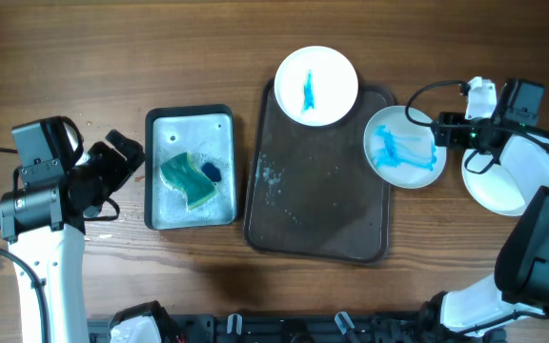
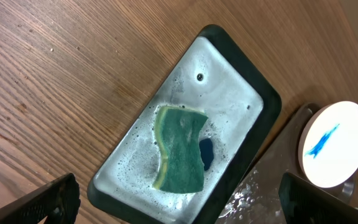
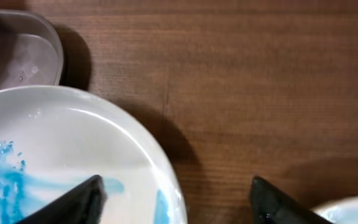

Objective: Clean dirty plates on tray and stack at the side
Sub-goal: 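Move the right gripper to grasp the rim of the blue-streaked plate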

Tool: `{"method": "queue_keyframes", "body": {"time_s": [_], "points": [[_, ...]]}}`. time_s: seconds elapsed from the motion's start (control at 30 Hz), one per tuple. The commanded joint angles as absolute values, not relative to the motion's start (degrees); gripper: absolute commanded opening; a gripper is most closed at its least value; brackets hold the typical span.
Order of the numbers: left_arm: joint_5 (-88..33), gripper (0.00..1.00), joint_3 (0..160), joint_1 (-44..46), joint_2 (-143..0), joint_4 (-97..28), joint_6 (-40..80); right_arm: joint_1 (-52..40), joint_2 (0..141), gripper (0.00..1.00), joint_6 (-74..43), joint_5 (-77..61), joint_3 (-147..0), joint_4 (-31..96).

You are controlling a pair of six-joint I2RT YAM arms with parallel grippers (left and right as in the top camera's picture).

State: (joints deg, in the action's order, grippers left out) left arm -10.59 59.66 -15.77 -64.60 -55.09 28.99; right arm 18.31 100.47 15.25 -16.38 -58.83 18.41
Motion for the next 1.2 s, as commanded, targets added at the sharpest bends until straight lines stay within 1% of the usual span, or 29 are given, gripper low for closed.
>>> {"method": "queue_keyframes", "body": {"time_s": [0.0,0.1,0.17,0.3,0.37,0.47,0.5,0.53,0.57,0.73,0.87,1.03,1.17], "points": [[-10.85,1.0,60.45,-16.14,-64.07,-54.98,28.71,18.17,102.69,0.78,18.26,-16.08,-58.37,17.34],[-10.85,1.0,60.45,-16.14,-64.07,-54.98,28.71,18.11,103.72,0.68,19.49,-17.19,-58.37,17.37],[-10.85,1.0,60.45,-16.14,-64.07,-54.98,28.71,17.85,105.12,0.64,19.38,-18.24,-58.37,17.61],[-10.85,1.0,60.45,-16.16,-64.07,-54.98,28.71,17.8,107.35,0.47,19.27,-18.31,-58.37,18.61],[-10.85,1.0,60.45,-16.16,-64.07,-54.98,28.71,17.8,107.68,0.43,18.85,-19.31,-58.37,19.0],[-10.85,1.0,60.45,-16.16,-64.07,-54.98,28.71,17.78,107.7,0.42,16.14,-20.84,-58.37,19.4],[-10.85,1.0,60.45,-16.16,-64.07,-54.98,28.71,17.78,107.7,0.36,15.18,-20.78,-58.37,19.59],[-10.85,1.0,60.45,-16.14,-64.07,-54.98,28.71,17.8,107.7,0.27,14.04,-20.56,-58.37,19.75],[-10.85,1.0,60.45,-16.16,-64.07,-54.98,28.71,17.8,107.7,0.04,10.72,-19.94,-58.37,19.84],[-10.85,1.0,60.45,-16.14,-64.07,-54.98,28.71,17.8,107.53,0.04,3.57,-18.04,-58.39,21.52],[-10.85,1.0,60.45,-16.14,-64.07,-54.98,28.71,17.8,105.86,0.04,2.59,-18.04,-58.39,24.47],[-10.85,1.0,60.45,-16.16,-64.07,-54.98,28.71,17.61,100.47,0.04,-1.52,-18.33,-58.39,29.04],[-10.85,1.0,60.45,-16.14,-64.07,-54.98,28.71,15.18,94.04,0.04,-4.27,-19.79,-58.39,33.65]]}}
